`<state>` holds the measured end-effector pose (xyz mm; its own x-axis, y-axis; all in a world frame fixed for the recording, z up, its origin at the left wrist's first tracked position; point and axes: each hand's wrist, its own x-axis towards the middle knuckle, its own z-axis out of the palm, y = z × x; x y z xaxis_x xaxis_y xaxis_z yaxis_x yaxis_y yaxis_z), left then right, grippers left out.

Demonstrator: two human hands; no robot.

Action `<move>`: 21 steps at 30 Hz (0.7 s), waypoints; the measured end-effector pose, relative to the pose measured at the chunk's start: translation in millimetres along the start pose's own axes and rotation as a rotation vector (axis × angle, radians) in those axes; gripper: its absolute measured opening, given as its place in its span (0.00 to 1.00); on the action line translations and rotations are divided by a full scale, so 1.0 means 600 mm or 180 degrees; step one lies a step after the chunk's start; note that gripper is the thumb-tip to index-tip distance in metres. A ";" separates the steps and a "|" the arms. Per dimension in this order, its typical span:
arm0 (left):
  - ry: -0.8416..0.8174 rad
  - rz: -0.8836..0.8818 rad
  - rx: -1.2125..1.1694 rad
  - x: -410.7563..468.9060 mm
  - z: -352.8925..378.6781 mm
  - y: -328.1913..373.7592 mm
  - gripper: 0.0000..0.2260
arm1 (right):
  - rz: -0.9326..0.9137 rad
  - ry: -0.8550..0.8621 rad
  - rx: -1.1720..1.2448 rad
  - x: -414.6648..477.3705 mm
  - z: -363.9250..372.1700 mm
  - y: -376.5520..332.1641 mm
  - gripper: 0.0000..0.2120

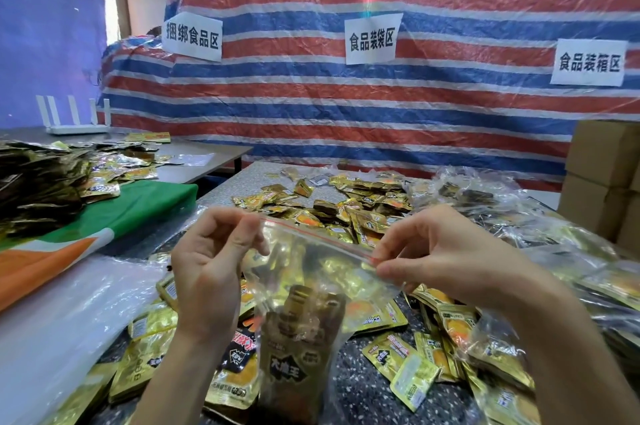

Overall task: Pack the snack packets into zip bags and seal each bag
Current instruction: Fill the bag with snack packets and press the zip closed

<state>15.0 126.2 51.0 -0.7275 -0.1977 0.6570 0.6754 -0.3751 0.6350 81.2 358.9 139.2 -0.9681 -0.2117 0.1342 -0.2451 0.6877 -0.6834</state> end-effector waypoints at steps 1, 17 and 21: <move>0.0003 -0.0021 -0.0030 0.001 -0.001 0.001 0.10 | -0.0003 -0.0016 -0.0013 -0.003 -0.004 0.001 0.05; 0.0084 -0.0101 0.0184 0.002 0.001 -0.001 0.01 | -0.0193 0.0509 0.0081 -0.017 -0.020 -0.007 0.12; -0.0131 0.0919 0.2083 -0.020 0.027 0.013 0.17 | -0.0233 0.0547 0.0322 -0.018 -0.015 -0.012 0.16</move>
<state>30.9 140.0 54.9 -0.5124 -0.1680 0.8421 0.7836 0.3096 0.5386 92.9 362.7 149.3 -0.9447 -0.1310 0.3005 -0.3169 0.5997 -0.7348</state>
